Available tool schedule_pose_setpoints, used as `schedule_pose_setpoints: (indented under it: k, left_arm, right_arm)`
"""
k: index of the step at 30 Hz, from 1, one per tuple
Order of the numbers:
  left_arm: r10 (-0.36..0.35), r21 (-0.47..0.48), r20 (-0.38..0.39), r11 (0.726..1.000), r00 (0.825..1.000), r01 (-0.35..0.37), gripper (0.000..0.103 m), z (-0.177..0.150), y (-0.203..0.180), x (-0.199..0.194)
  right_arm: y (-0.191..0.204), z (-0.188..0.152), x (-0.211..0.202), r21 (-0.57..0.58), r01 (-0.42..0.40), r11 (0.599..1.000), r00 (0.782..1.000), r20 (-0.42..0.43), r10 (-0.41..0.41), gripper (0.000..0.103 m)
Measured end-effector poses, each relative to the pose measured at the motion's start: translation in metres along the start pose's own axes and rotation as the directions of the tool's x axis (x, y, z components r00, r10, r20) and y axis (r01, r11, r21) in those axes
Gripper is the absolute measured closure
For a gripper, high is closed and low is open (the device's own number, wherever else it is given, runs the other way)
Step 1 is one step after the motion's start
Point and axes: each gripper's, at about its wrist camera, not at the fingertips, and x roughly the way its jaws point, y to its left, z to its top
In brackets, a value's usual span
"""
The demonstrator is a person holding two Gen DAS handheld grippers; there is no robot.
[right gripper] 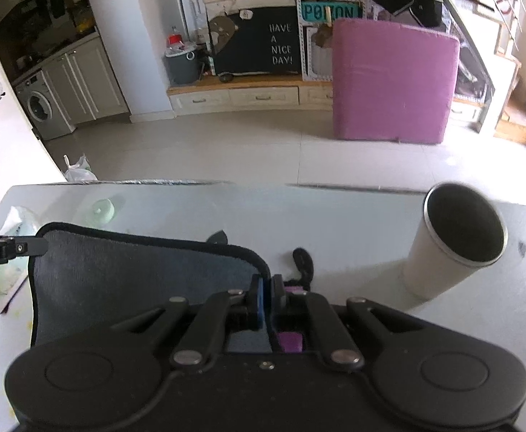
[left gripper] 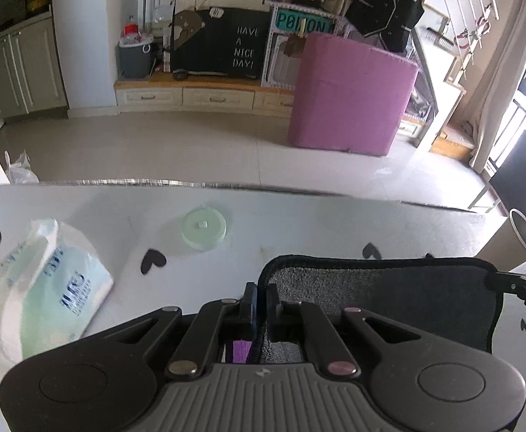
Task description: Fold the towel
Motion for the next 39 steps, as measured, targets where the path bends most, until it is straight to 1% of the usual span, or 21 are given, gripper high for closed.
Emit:
schedule_pose_setpoints:
  k: [4,7,9,12,13,14,15,16,17,18,19,20,21,22,23,24,25,27,30,34,39]
  left_arm:
    - [-0.001,-0.007,-0.009,1.000,1.000,0.001,0.098,-0.002,0.002,0.009]
    - [-0.004,-0.010,-0.009,1.000,1.000,0.004,0.098,-0.001,0.001,0.010]
    - [-0.008,-0.013,-0.003,1.000,1.000,0.008,0.098,-0.001,0.001,0.010]
    - [-0.006,-0.030,0.015,1.000,1.000,0.006,0.095,-0.001,0.000,0.010]
    - [0.000,-0.036,0.013,0.999,1.000,0.001,0.093,-0.001,0.001,0.009]
    - [0.002,-0.039,0.007,0.999,1.000,-0.002,0.086,-0.001,0.001,0.009]
    - [0.004,-0.040,0.000,0.999,1.000,-0.004,0.078,-0.001,0.001,0.009]
    - [0.006,-0.040,-0.001,0.999,1.000,-0.006,0.075,-0.002,0.001,0.007]
    - [0.009,-0.038,-0.003,0.999,1.000,-0.009,0.067,-0.002,0.001,0.006]
    - [0.015,-0.038,-0.004,0.999,1.000,-0.015,0.058,-0.003,0.001,0.005]
    - [0.020,-0.038,-0.004,0.999,1.000,-0.020,0.054,-0.004,0.001,0.003]
    - [0.024,-0.035,-0.008,0.999,1.000,-0.024,0.044,-0.005,0.001,0.001]
    - [0.027,-0.032,-0.012,0.999,1.000,-0.027,0.034,-0.006,0.000,0.000]
    - [0.032,-0.027,-0.012,0.999,0.999,-0.032,0.028,-0.007,-0.001,-0.002]
    - [0.037,-0.018,-0.007,0.999,0.999,-0.037,0.019,-0.008,-0.002,-0.005]
    - [0.043,-0.006,-0.002,0.999,0.999,-0.043,0.012,-0.010,-0.003,-0.007]
    - [0.046,0.004,0.000,0.999,0.999,-0.046,0.009,-0.011,-0.005,-0.010]
    - [0.049,0.009,0.004,0.999,0.999,-0.049,0.001,-0.012,-0.006,-0.016]
    - [0.052,0.016,0.013,0.999,0.999,-0.052,0.000,-0.012,-0.010,-0.026]
    - [0.076,0.046,0.013,0.996,0.997,-0.077,0.000,-0.015,-0.016,-0.040]
    - [0.074,0.053,0.020,0.996,0.997,-0.075,0.000,-0.020,-0.021,-0.062]
  right_arm:
    - [0.000,-0.006,0.013,-0.005,0.012,1.000,1.000,-0.018,-0.012,0.099]
    - [0.001,-0.006,0.014,0.006,0.005,1.000,1.000,-0.006,-0.005,0.099]
    - [0.001,-0.004,0.013,0.009,0.014,1.000,1.000,0.003,-0.014,0.099]
    - [0.001,-0.004,0.013,0.013,0.022,1.000,1.000,0.005,-0.022,0.097]
    - [0.002,-0.003,0.015,0.015,0.024,1.000,1.000,0.002,-0.024,0.092]
    - [0.002,-0.004,0.015,0.017,0.027,0.999,1.000,0.000,-0.027,0.085]
    - [0.002,-0.005,0.015,0.021,0.035,0.999,0.999,-0.003,-0.035,0.066]
    - [0.001,-0.006,0.015,0.025,0.036,0.999,0.999,-0.005,-0.036,0.060]
    - [0.001,-0.007,0.014,0.027,0.027,0.999,1.000,-0.007,-0.027,0.060]
    - [0.001,-0.007,0.014,0.031,0.014,0.999,1.000,-0.013,-0.014,0.054]
    - [0.000,-0.009,0.014,0.040,0.003,0.999,1.000,-0.025,-0.002,0.040]
    - [0.000,-0.010,0.013,0.051,-0.004,0.999,1.000,-0.031,0.006,0.034]
    - [0.000,-0.012,0.012,0.059,-0.016,0.998,0.999,-0.031,0.018,0.019]
    - [0.000,-0.013,0.010,0.062,-0.029,0.998,0.999,-0.027,0.031,0.009]
    - [0.000,-0.015,0.007,0.064,-0.035,0.997,0.999,-0.019,0.036,0.005]
    - [0.000,-0.016,0.005,0.066,-0.038,0.997,0.999,-0.012,0.039,0.001]
    - [0.000,-0.017,0.003,0.067,-0.041,0.997,0.999,-0.005,0.042,0.001]
    - [0.001,-0.019,-0.001,0.065,-0.044,0.997,0.999,0.002,0.044,0.001]
    - [0.005,-0.021,-0.010,0.052,-0.025,0.998,0.999,0.027,0.024,0.001]
    - [0.007,-0.023,-0.025,0.062,-0.034,0.998,0.998,0.051,0.031,0.000]
    - [0.012,-0.024,-0.048,0.057,-0.038,0.998,0.996,0.078,0.034,0.000]
